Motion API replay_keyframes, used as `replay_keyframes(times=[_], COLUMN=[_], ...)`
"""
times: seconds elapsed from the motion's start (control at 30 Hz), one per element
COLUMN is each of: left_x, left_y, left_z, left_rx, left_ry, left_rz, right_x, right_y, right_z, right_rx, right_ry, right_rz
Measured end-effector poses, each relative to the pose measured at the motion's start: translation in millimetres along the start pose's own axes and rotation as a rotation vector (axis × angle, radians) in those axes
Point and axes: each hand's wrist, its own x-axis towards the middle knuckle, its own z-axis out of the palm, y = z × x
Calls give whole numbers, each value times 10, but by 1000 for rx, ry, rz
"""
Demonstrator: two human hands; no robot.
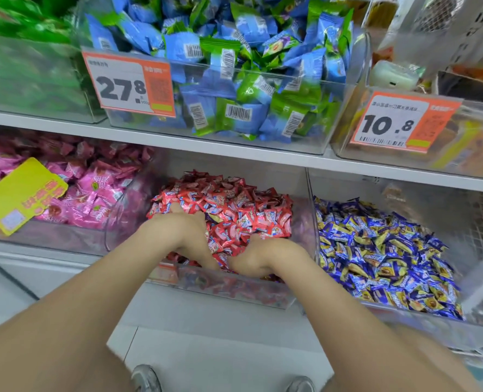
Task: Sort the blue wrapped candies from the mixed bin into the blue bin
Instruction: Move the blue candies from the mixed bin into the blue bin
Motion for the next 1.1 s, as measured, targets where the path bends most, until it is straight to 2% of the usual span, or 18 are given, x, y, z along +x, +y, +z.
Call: replay_keyframes(times=[0.13, 0.23, 0.37, 0.47, 0.6, 0.63, 0.73, 0.83, 0.97, 1.1], left_x=[13, 14, 4, 22, 80, 96, 199, 344, 501, 412], left_y=[-25, -30, -40, -58, -130, -164, -300, -440, -550, -549], left_z=[-10, 4, 28, 43, 9, -12, -62, -61, -38, -51], left_rx=[-10, -20, -64, -187, -569, -635, -528, -506, -335, -186], left_ry=[-20, -6, 37, 81, 117, 166, 432, 559, 598, 662], left_rz=[78, 107, 124, 134, 220, 240, 251, 267, 232, 232], right_x=[108, 85, 197, 180, 152, 179, 160, 200, 386, 367], right_y=[4, -60, -144, -181, -233, -251, -289, -291, -198, -98], right_z=[107, 129, 163, 101, -67, -123, -285, -357, -356, -416], right_rx=[266, 668, 1064, 1349, 1468, 1471, 1467, 1398, 655, 278], right_ry=[50, 1, -15, -45, -75, -57, -31, -39, 234, 407], right_rz=[13, -16, -60, -106, -226, -252, -350, -404, -427, -293])
